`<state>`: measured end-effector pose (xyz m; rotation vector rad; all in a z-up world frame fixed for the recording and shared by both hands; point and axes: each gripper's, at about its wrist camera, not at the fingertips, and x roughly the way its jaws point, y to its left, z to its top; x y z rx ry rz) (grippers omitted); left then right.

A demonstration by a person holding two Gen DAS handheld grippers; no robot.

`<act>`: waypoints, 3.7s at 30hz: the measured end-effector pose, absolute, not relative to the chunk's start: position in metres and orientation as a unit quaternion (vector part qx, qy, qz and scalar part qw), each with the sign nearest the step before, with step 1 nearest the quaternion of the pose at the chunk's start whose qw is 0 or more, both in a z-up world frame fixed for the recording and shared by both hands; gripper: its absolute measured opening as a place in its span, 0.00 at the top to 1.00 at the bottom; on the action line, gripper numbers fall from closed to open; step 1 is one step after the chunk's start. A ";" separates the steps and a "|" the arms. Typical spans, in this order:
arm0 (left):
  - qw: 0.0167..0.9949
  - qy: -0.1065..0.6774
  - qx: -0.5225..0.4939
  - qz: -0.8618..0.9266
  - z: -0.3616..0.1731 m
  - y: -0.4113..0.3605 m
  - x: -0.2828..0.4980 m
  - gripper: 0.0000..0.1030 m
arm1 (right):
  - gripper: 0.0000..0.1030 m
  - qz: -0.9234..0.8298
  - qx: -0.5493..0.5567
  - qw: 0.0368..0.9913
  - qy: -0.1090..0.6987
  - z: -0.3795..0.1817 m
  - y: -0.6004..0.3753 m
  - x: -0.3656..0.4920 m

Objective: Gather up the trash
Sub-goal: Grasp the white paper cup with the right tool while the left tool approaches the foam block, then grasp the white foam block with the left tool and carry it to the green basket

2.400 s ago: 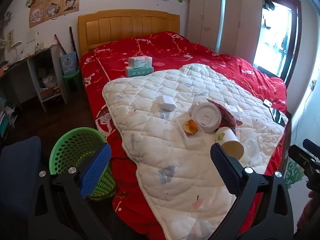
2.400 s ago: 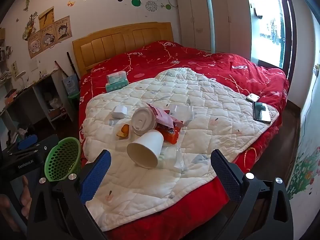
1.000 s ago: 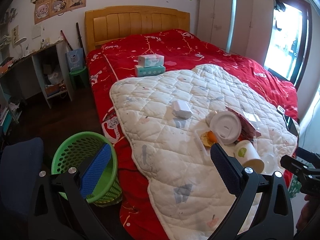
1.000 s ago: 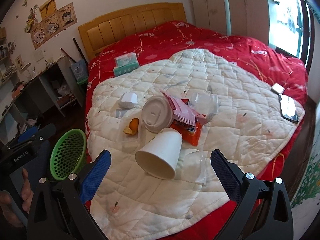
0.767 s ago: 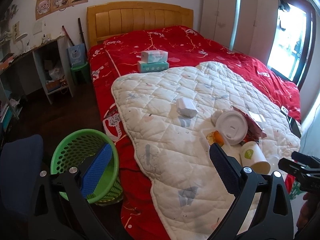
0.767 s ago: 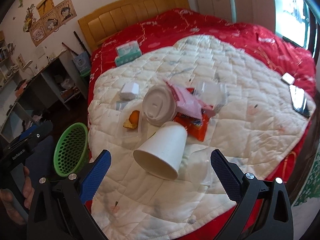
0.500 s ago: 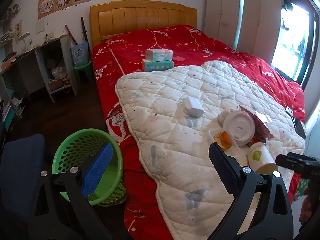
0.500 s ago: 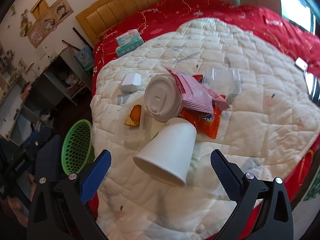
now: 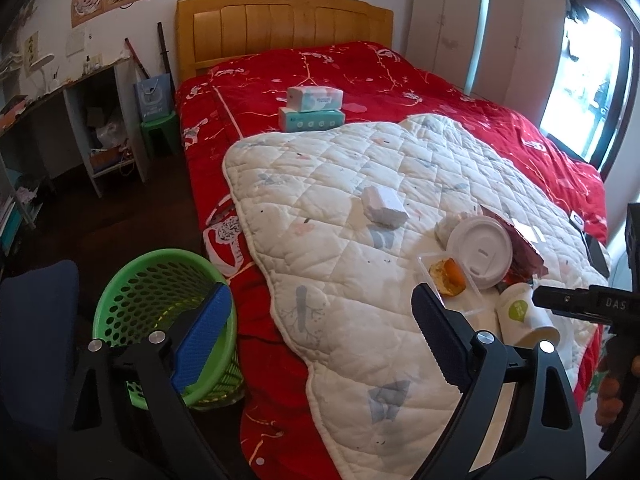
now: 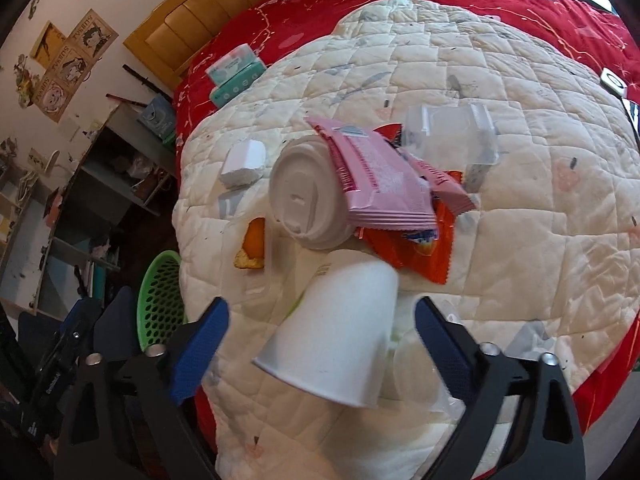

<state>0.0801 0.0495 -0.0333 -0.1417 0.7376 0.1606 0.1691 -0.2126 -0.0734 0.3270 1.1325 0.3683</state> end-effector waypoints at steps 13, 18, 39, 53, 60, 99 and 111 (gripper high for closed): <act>0.925 0.365 -0.077 0.075 -0.037 0.050 0.082 0.19 | 0.22 0.178 0.138 0.799 0.557 -0.072 -0.207 0.179; 0.925 0.364 -0.077 0.073 -0.039 0.051 0.081 0.19 | 0.22 0.169 0.109 0.790 0.579 -0.080 -0.196 0.187; 0.918 0.387 -0.083 0.029 -0.049 0.038 0.095 0.32 | 0.46 0.164 0.054 0.825 0.538 -0.059 -0.194 0.170; 0.907 0.413 -0.086 0.008 -0.057 0.028 0.161 0.38 | 0.50 0.165 0.031 0.885 0.434 -0.018 -0.204 0.132; 0.898 0.431 -0.092 0.000 -0.068 0.016 0.228 0.37 | 0.50 0.166 0.020 0.895 0.414 -0.009 -0.210 0.134; 0.908 0.398 -0.092 0.094 -0.048 0.108 0.161 0.42 | 0.50 0.217 0.028 0.897 0.385 0.004 -0.170 0.113; 0.875 0.437 -0.131 0.158 -0.091 0.192 0.100 0.40 | 0.50 0.279 0.004 0.877 0.392 0.005 -0.099 0.105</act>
